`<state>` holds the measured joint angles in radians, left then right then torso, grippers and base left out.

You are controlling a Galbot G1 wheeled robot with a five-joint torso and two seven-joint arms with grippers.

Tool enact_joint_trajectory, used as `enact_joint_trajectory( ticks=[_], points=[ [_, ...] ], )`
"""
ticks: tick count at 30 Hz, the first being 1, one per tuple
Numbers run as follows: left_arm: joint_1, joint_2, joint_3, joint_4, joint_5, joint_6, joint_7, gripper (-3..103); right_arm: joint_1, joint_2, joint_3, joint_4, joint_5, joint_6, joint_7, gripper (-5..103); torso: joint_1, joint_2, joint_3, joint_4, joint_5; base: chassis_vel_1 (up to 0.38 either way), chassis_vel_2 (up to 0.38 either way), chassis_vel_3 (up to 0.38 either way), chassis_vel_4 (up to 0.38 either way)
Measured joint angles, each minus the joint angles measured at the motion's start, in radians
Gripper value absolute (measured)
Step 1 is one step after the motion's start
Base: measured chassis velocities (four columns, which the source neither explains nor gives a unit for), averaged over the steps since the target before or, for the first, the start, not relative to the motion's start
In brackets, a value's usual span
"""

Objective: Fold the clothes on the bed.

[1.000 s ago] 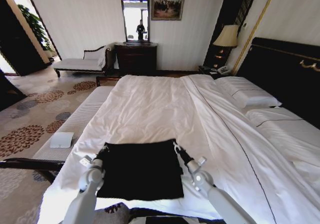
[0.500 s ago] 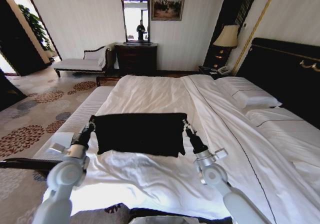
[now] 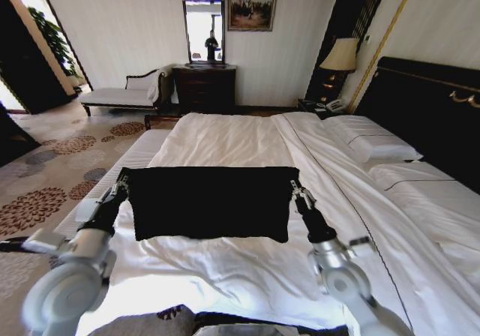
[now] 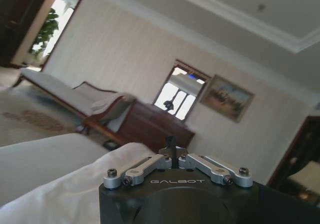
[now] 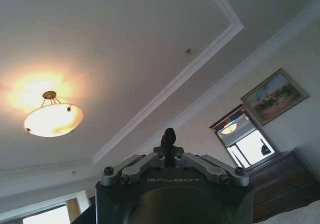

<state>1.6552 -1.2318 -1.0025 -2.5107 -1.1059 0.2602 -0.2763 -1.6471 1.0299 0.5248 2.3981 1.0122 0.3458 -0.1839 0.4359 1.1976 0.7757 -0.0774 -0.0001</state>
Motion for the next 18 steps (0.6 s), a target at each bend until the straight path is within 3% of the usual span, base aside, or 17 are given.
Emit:
enact_joint_trajectory(
  ticks=[1, 3, 6, 8, 9, 12, 15, 17, 18],
  points=[
    [0.023, 0.002, -0.041, -0.001, -0.02, 0.016, -0.019, 1, -0.03, 0.002, 0.026, 0.053, -0.012, -0.006, 0.049, 2, 0.0, 0.0, 0.0, 0.0001, 0.0, 0.0, 0.0, 0.0, 0.0],
    [0.026, 0.003, -0.051, -0.001, -0.024, 0.019, -0.025, 1, -0.035, 0.002, 0.034, 0.069, -0.015, -0.009, 0.068, 2, 0.0, 0.0, 0.0, 0.0002, -0.0002, 0.0, 0.0, 0.0, 0.0],
    [0.001, 0.035, -0.123, -0.002, -0.082, 0.081, -0.101, 1, -0.012, -0.02, 0.09, 0.115, -0.002, -0.066, 0.255, 2, 0.0, 0.0, 0.0, 0.0004, -0.0001, 0.0, 0.0, 0.0, 0.0],
    [-0.033, 0.055, -0.113, 0.0, -0.102, 0.113, -0.131, 1, 0.028, -0.034, 0.089, 0.116, 0.01, -0.103, 0.335, 2, 0.0, 0.0, 0.0, 0.0004, 0.0001, 0.0, 0.0, 0.0, 0.0],
    [-0.07, 0.07, -0.066, 0.003, -0.088, 0.132, -0.141, 1, 0.082, -0.05, 0.058, 0.113, 0.014, -0.14, 0.409, 2, 0.0, 0.0, 0.0, 0.0001, 0.0, 0.0, 0.0, 0.0, 0.0],
    [-0.111, 0.079, 0.006, 0.005, -0.038, 0.146, -0.129, 1, 0.172, -0.068, -0.015, 0.029, 0.018, -0.171, 0.455, 2, 0.0, 0.0, 0.0, 0.0, -0.0001, 0.0, 0.0, 0.0, 0.0],
    [-0.152, 0.082, 0.075, 0.018, -0.005, 0.153, -0.115, 1, 0.254, -0.08, -0.088, -0.077, 0.034, -0.187, 0.454, 2, 0.0, 0.0, 0.0, 0.0006, 0.0008, 0.0, 0.0, 0.0, 0.0],
    [-0.244, 0.083, 0.202, 0.134, 0.016, 0.16, -0.109, 1, 0.405, -0.087, -0.24, -0.266, 0.102, -0.206, 0.431, 2, 0.0, 0.0, 0.0, 0.0007, 0.0002, 0.0, 0.0, 0.0, 0.0],
    [-0.263, 0.082, 0.223, 0.159, 0.018, 0.162, -0.111, 1, 0.43, -0.086, -0.265, -0.295, 0.114, -0.21, 0.429, 2, 0.0, 0.0, 0.0, 0.0006, 0.0002, 0.0, 0.0, 0.0, 0.0]
  ],
)
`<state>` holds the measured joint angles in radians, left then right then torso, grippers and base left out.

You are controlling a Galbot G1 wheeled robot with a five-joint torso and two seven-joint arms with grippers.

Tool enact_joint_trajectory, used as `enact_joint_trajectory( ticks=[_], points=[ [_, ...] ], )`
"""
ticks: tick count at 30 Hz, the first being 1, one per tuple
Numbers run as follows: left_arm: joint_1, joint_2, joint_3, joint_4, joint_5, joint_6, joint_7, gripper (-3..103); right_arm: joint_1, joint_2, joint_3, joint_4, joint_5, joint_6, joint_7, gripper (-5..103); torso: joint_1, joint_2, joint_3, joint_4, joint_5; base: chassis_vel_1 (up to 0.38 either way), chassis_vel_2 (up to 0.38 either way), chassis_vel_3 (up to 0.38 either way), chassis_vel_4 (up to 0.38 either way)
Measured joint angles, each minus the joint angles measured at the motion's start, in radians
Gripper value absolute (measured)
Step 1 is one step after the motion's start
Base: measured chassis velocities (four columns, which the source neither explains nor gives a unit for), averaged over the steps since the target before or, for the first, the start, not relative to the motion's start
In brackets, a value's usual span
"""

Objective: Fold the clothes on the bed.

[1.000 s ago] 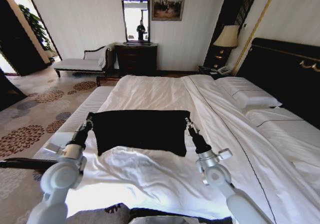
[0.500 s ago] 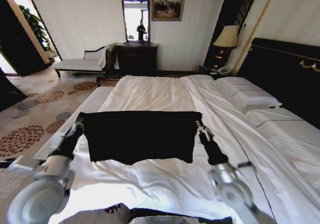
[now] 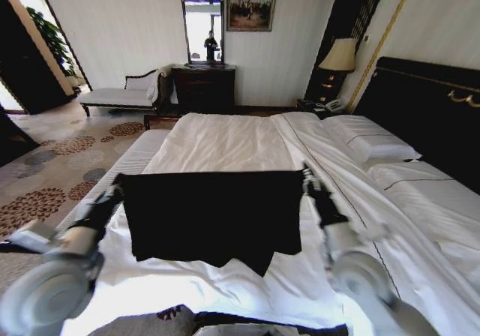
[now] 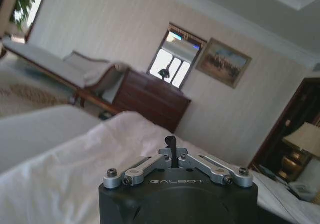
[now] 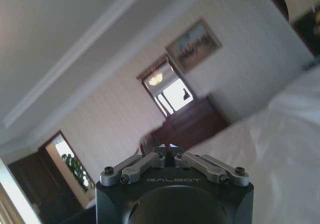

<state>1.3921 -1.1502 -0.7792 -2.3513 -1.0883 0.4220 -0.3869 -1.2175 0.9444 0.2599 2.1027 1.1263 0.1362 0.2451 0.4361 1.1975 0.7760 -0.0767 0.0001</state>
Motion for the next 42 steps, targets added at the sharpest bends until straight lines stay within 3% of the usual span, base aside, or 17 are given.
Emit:
enact_joint_trajectory(
  ticks=[1, 2, 3, 5, 6, 7, 8, 12, 17, 28, 35, 42],
  points=[
    [-0.052, -0.006, 0.06, 0.073, 0.004, 0.001, -0.001, 1, 0.061, 0.006, -0.062, -0.077, 0.027, -0.01, -0.001, 2, 0.0, 0.0, 0.0, -0.0001, 0.0002, 0.0, 0.0, 0.0, 0.0],
    [-0.052, -0.006, 0.06, 0.073, 0.004, 0.001, -0.001, 1, 0.061, 0.006, -0.062, -0.077, 0.027, -0.01, -0.001, 2, 0.0, 0.0, 0.0, -0.0001, 0.0002, 0.0, 0.0, 0.0, 0.0],
    [-0.157, -0.028, 0.17, 0.24, 0.036, -0.01, -0.001, 1, 0.159, 0.028, -0.165, -0.217, 0.05, -0.017, 0.001, 2, 0.0, 0.0, 0.0, -0.0001, -0.0006, 0.0, 0.0, 0.0, 0.0],
    [-0.252, -0.05, 0.245, 0.398, 0.087, -0.045, 0.011, 1, 0.235, 0.066, -0.24, -0.357, 0.035, -0.009, -0.01, 2, 0.001, 0.0, 0.0, -0.0002, -0.0002, 0.0, 0.0, 0.0, 0.0],
    [-0.283, -0.058, 0.264, 0.45, 0.102, -0.058, 0.018, 1, 0.255, 0.081, -0.258, -0.402, 0.025, -0.004, -0.022, 2, 0.001, 0.0, 0.0, -0.0004, -0.0003, 0.0, 0.0, 0.0, 0.0],
    [-0.349, -0.075, 0.297, 0.579, 0.127, -0.092, 0.038, 1, 0.299, 0.117, -0.289, -0.503, 0.007, 0.007, -0.055, 2, 0.001, -0.001, 0.0, -0.0005, -0.0003, 0.0, 0.0, 0.0, 0.0],
    [-0.349, -0.075, 0.297, 0.579, 0.127, -0.092, 0.038, 1, 0.299, 0.117, -0.289, -0.503, 0.007, 0.007, -0.055, 2, 0.001, -0.001, 0.0, -0.0005, -0.0003, 0.0, 0.0, 0.0, 0.0],
    [-0.48, -0.102, 0.337, 0.809, 0.142, -0.161, 0.103, 1, 0.384, 0.226, -0.315, -0.697, -0.023, 0.037, -0.127, 2, 0.0, 0.0, 0.0, -0.0005, 0.0, 0.0, 0.0, 0.0, 0.0],
    [-0.513, -0.098, 0.328, 0.886, 0.137, -0.204, 0.173, 1, 0.415, 0.28, -0.3, -0.773, -0.035, 0.062, -0.182, 2, 0.0, 0.0, 0.0, -0.0003, -0.0004, 0.0, 0.0, 0.0, 0.0],
    [-0.474, -0.066, 0.259, 0.952, 0.09, -0.279, 0.321, 1, 0.431, 0.323, -0.265, -0.844, 0.015, 0.113, -0.281, 2, 0.0, 0.0, 0.0, -0.0001, -0.0003, 0.0, 0.0, 0.0, 0.0],
    [-0.384, -0.043, 0.218, 0.878, 0.027, -0.307, 0.403, 1, 0.354, 0.268, -0.257, -0.762, 0.124, 0.133, -0.415, 2, 0.0, 0.0, 0.0, -0.0004, -0.0001, 0.0, 0.0, 0.0, 0.0],
    [-0.248, -0.028, 0.179, 0.759, 0.018, -0.319, 0.441, 1, 0.262, 0.173, -0.257, -0.65, 0.131, 0.139, -0.43, 2, 0.0, 0.0, 0.0, -0.0003, -0.0001, 0.0, 0.0, 0.0, 0.0]
  ],
)
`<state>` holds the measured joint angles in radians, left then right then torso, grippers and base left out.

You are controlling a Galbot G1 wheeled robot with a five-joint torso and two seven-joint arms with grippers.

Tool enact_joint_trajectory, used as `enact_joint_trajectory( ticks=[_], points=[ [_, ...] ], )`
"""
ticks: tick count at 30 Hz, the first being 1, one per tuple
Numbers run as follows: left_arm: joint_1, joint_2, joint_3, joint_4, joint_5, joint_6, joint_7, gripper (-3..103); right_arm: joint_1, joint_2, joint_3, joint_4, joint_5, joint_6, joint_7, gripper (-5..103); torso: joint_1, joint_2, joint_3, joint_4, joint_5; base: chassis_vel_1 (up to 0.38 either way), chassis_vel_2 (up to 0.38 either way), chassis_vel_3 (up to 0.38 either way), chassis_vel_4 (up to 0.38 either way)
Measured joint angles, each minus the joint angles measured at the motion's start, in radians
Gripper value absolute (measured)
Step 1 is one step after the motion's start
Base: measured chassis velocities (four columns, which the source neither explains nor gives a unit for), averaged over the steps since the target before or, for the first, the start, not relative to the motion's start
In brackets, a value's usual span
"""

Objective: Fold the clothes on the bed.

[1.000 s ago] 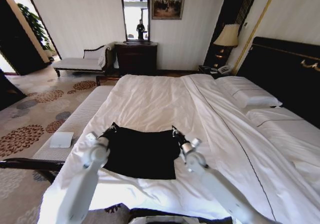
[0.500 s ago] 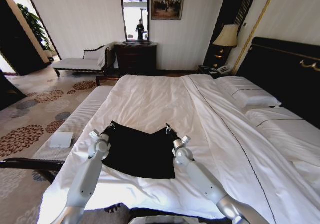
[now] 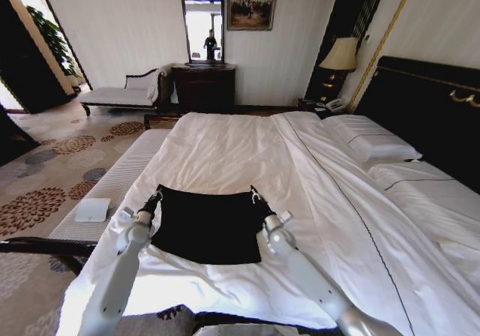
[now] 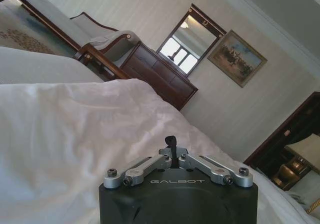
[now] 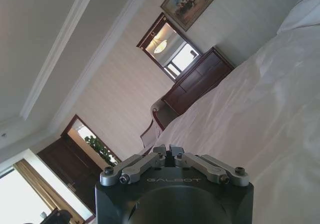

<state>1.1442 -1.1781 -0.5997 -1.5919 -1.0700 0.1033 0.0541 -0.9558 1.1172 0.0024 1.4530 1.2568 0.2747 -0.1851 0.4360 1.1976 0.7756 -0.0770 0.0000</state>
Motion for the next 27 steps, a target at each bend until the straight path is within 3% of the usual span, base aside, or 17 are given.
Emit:
enact_joint_trajectory(
  ticks=[4, 9, 10, 15, 27],
  points=[
    [0.126, -0.004, -0.032, -0.087, 0.029, -0.01, -0.007, 1, -0.106, -0.09, -0.001, 0.111, -0.025, -0.003, 0.047, 2, 0.0, 0.0, 0.0, 0.0, 0.0, 0.0, 0.0, 0.0, 0.0],
    [0.213, -0.011, -0.051, -0.107, 0.089, 0.002, -0.034, 1, -0.239, -0.142, 0.016, 0.197, -0.084, -0.017, 0.134, 2, 0.0, 0.0, 0.0, -0.0002, 0.0001, 0.0, 0.0, 0.0, 0.0],
    [0.213, -0.011, -0.051, -0.107, 0.089, 0.002, -0.034, 1, -0.239, -0.142, 0.016, 0.197, -0.084, -0.017, 0.134, 2, 0.0, 0.0, 0.0, -0.0002, 0.0001, 0.0, 0.0, 0.0, 0.0],
    [0.308, -0.029, -0.066, -0.092, 0.275, 0.033, -0.059, 1, -0.374, -0.153, 0.032, 0.243, -0.155, -0.02, 0.183, 2, 0.0, 0.0, 0.0, -0.0001, 0.0, 0.0, 0.0, 0.0, 0.0],
    [0.369, -0.031, -0.09, -0.109, 0.315, 0.03, -0.049, 1, -0.479, -0.167, 0.046, 0.281, -0.227, -0.015, 0.195, 2, 0.0, 0.0, 0.0, -0.0002, 0.0, 0.0, 0.0, 0.0, 0.0]
  ],
)
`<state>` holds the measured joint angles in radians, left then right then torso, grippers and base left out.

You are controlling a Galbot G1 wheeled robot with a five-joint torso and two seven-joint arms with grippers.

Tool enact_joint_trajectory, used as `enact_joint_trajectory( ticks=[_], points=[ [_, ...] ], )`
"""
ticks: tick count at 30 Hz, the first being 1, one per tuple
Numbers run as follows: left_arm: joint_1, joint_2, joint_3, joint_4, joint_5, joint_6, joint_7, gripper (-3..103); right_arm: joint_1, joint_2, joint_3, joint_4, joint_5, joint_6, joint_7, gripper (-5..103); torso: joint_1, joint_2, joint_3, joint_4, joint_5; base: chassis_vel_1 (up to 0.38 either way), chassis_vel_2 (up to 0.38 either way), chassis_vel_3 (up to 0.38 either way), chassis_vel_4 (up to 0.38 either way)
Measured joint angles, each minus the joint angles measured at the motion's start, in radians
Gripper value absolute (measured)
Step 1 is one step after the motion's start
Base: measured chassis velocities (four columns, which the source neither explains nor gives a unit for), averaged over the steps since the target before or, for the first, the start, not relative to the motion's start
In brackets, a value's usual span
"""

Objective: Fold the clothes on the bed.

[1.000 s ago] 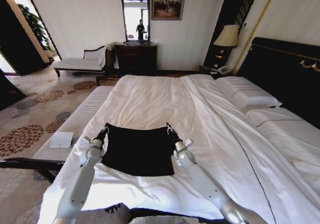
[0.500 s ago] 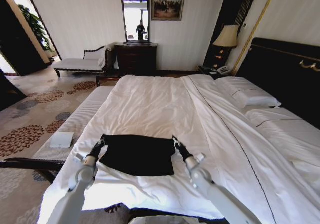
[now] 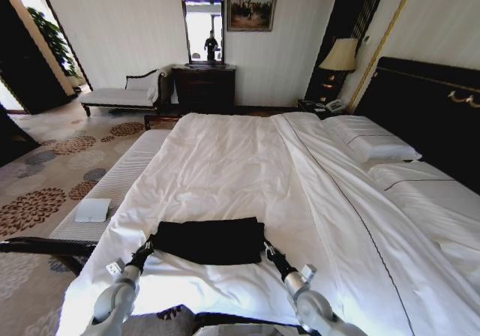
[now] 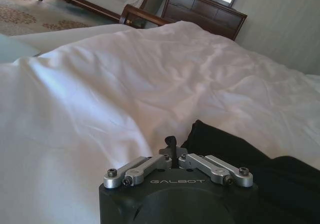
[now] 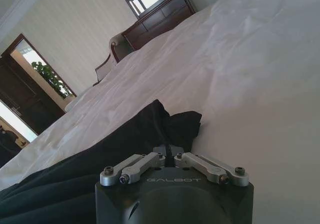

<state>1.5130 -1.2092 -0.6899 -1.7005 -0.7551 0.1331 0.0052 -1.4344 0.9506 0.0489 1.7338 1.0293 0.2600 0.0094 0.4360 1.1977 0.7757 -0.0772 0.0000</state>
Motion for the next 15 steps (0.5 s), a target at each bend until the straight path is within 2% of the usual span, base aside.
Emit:
enact_joint_trajectory(
  ticks=[7, 11, 12, 14, 15],
  points=[
    [0.014, 0.006, -0.002, -0.005, 0.006, -0.037, 0.019, 1, -0.054, -0.01, 0.007, 0.063, -0.012, 0.002, 0.014, 2, 0.0, 0.0, 0.0, 0.0, -0.0001, 0.0, 0.0, 0.0, 0.0],
    [0.025, 0.004, 0.003, -0.015, 0.022, -0.04, 0.0, -1, -0.067, -0.011, 0.008, 0.058, -0.033, 0.001, 0.014, -1, 0.0, 0.0, 0.0, 0.0001, -0.0002, 0.0, 0.0, 0.0, 0.0],
    [0.034, 0.004, 0.002, -0.033, 0.033, -0.04, -0.015, 3, -0.07, -0.01, 0.009, 0.053, -0.042, 0.001, 0.012, 4, 0.0, 0.0, 0.0, 0.0001, -0.0002, 0.0, 0.0, 0.0, 0.0],
    [0.043, 0.004, -0.003, -0.053, 0.043, -0.034, -0.024, 3, -0.074, -0.01, 0.012, 0.054, -0.047, 0.002, 0.011, 4, 0.0, 0.0, 0.0, 0.0002, 0.0, 0.0, 0.0, 0.0, 0.0],
    [0.046, 0.004, -0.005, -0.06, 0.046, -0.032, -0.027, 9, -0.076, -0.01, 0.013, 0.056, -0.048, 0.002, 0.011, 10, 0.0, 0.0, 0.0, 0.0002, 0.0, 0.0, 0.0, 0.0, 0.0]
  ],
)
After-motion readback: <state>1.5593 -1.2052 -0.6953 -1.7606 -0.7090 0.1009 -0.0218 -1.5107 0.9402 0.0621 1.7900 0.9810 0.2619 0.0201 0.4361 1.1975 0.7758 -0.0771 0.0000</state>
